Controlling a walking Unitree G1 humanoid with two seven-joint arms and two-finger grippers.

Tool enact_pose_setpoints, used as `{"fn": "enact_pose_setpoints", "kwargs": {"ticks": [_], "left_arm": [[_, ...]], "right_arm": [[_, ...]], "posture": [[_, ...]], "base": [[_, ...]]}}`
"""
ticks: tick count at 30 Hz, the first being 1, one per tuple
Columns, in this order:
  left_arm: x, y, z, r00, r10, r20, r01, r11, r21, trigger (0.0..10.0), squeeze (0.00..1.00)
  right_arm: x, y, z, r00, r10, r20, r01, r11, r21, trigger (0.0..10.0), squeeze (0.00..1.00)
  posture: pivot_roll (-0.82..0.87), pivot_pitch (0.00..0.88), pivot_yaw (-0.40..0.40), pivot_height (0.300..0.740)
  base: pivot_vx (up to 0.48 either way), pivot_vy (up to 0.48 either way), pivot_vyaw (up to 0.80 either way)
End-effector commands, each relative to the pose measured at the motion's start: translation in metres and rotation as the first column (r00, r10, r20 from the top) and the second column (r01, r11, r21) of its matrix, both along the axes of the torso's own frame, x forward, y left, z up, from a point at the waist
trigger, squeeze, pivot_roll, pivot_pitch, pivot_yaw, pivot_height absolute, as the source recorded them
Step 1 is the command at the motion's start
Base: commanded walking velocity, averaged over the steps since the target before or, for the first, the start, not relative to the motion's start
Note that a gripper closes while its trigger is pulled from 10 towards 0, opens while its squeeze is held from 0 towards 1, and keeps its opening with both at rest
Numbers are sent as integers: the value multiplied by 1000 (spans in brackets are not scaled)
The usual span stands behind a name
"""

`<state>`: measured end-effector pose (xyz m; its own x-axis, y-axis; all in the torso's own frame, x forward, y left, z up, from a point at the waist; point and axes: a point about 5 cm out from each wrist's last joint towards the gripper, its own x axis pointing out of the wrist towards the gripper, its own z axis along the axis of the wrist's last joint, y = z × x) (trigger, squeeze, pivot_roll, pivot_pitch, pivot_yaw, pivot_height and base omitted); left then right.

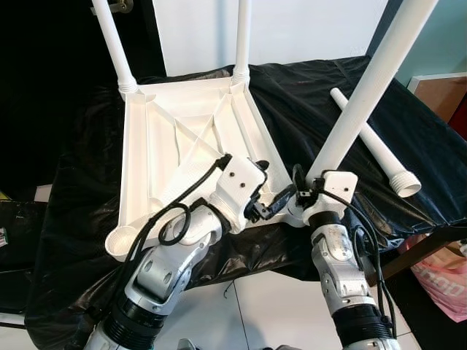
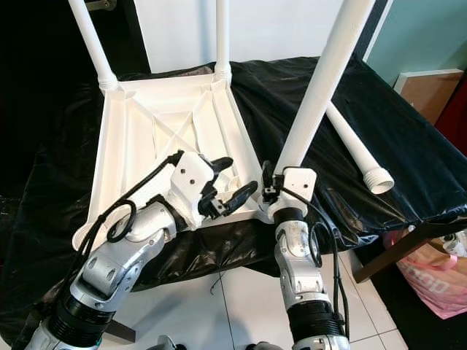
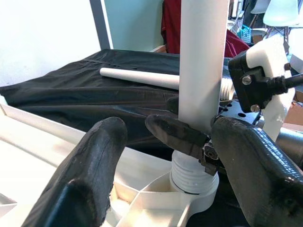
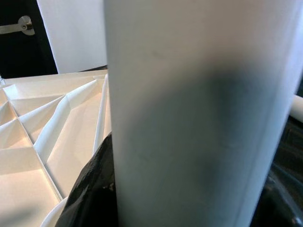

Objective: Building children table

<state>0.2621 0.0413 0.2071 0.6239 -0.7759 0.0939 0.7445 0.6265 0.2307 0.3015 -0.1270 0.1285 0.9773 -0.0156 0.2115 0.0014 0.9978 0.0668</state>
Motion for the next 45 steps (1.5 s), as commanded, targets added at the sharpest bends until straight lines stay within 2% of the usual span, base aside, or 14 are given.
{"fn": "enact_pose_setpoints", "kwargs": {"ticks": [1,8,11,13,22,32,33,35,36,40,42,43,44,45], "left_arm": [[-1,-1,1,1000,-31,3,31,999,18,10000,0],[-1,-2,1,999,-31,5,31,999,16,10000,0],[-1,-2,1,999,-33,5,33,999,15,10000,0],[-1,-2,1,999,-33,5,33,999,15,10000,0],[0,-3,2,999,-35,7,35,999,9,10000,0],[3,-3,5,999,-44,-13,44,999,-18,10000,0],[3,-2,6,998,-52,-20,51,998,-29,10000,451],[3,-2,6,998,-52,-20,51,998,-29,10000,451],[4,-1,7,998,-59,-27,58,997,-41,10000,1000],[8,1,12,998,-66,-19,65,996,-55,10000,1000],[8,1,12,998,-66,-19,65,996,-55,10000,1000],[10,1,15,998,-65,-2,65,997,-44,10000,553],[10,1,15,998,-65,-2,65,997,-44,10000,553],[13,1,18,998,-68,18,69,997,-33,10000,0]], "right_arm": [[-9,-1,-39,982,-16,-189,11,1000,-28,10000,0],[-9,1,-23,994,-19,-111,15,999,-36,10000,0],[-8,3,-3,1000,-12,-19,11,1000,-27,10000,0],[-8,3,-3,1000,-12,-19,11,1000,-27,10000,0],[-4,4,50,986,-7,165,1,999,35,10000,0],[-1,-2,63,984,21,176,-26,999,26,10000,0],[2,-3,63,986,42,161,-43,999,6,10000,0],[2,-3,63,986,42,161,-43,999,6,10000,0],[4,-5,62,987,58,147,-57,998,-15,10000,0],[14,-13,57,989,126,76,-121,990,-74,10000,0],[14,-13,57,989,126,76,-121,990,-74,10000,0],[19,-18,55,984,173,48,-168,981,-99,10000,0],[19,-18,55,984,173,48,-168,981,-99,10000,0],[23,-19,55,966,257,23,-252,959,-132,10000,0]], "posture": [[69,109,-27,740],[65,108,-27,740],[64,106,-27,740],[64,106,-27,740],[56,103,-28,740],[51,102,-34,740],[51,98,-37,740],[51,98,-37,740],[51,96,-38,740],[55,87,-43,740],[55,87,-43,740],[56,87,-44,740],[56,87,-44,740],[61,80,-47,740]], "base": [[0,0,0],[0,0,0],[0,0,0],[0,0,0],[0,0,0],[0,0,0],[0,0,0],[0,0,0],[0,0,0],[0,0,0],[0,0,0],[0,0,0],[0,0,0],[0,0,0]]}}
